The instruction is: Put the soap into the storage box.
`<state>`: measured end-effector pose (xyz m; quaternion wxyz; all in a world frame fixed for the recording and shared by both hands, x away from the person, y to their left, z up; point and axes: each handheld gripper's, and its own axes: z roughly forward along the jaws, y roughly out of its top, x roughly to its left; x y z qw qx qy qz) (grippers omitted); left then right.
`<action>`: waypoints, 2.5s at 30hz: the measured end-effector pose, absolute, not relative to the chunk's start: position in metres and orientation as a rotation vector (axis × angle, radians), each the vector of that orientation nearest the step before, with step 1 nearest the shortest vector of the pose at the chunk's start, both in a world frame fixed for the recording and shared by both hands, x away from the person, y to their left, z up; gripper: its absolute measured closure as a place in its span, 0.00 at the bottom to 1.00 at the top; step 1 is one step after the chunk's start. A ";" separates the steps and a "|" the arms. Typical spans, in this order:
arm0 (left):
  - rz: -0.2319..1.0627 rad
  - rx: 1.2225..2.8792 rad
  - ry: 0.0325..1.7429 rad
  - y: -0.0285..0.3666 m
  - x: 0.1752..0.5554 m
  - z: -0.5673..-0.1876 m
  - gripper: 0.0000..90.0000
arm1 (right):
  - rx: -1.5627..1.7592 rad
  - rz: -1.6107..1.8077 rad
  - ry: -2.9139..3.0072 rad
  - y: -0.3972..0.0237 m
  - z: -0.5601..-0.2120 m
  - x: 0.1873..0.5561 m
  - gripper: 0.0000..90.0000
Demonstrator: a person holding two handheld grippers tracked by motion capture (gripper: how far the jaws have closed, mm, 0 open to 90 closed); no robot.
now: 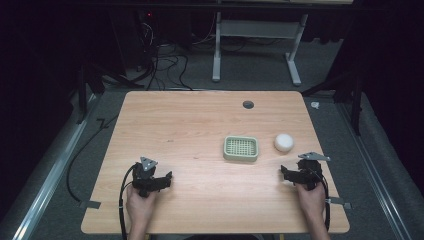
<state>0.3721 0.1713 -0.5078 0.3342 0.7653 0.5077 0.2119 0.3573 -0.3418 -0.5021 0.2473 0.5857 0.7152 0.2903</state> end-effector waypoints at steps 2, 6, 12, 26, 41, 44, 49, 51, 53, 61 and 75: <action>0.553 1.998 1.325 0.171 0.372 -0.508 0.18 | 1.596 0.792 1.951 -0.342 -0.502 0.357 0.16; 0.554 1.998 1.325 0.171 0.372 -0.508 0.18 | 1.596 0.792 1.951 -0.342 -0.502 0.357 0.16; 0.554 1.998 1.326 0.171 0.372 -0.508 0.18 | 1.586 0.795 1.960 -0.342 -0.502 0.357 0.17; 0.554 1.998 1.325 0.171 0.372 -0.508 0.18 | 1.602 0.811 1.947 -0.345 -0.497 0.356 0.18; 0.554 1.998 1.325 0.171 0.372 -0.508 0.17 | 1.587 0.846 1.928 -0.347 -0.478 0.367 0.18; 0.554 1.998 1.325 0.171 0.372 -0.508 0.17 | 1.594 0.840 1.928 -0.348 -0.476 0.370 0.18; 0.554 1.998 1.325 0.171 0.372 -0.508 0.18 | 1.602 0.853 1.918 -0.349 -0.470 0.380 0.17; 0.554 1.998 1.325 0.171 0.372 -0.508 0.17 | 1.592 0.851 1.920 -0.349 -0.468 0.382 0.17; 0.554 1.998 1.325 0.171 0.372 -0.508 0.18 | 1.590 0.858 1.920 -0.349 -0.466 0.385 0.17; 0.554 1.997 1.325 0.171 0.372 -0.508 0.18 | 1.589 0.877 1.910 -0.346 -0.458 0.400 0.17; 0.550 1.996 1.325 0.172 0.372 -0.508 0.18 | 1.587 0.873 1.931 -0.340 -0.449 0.426 0.16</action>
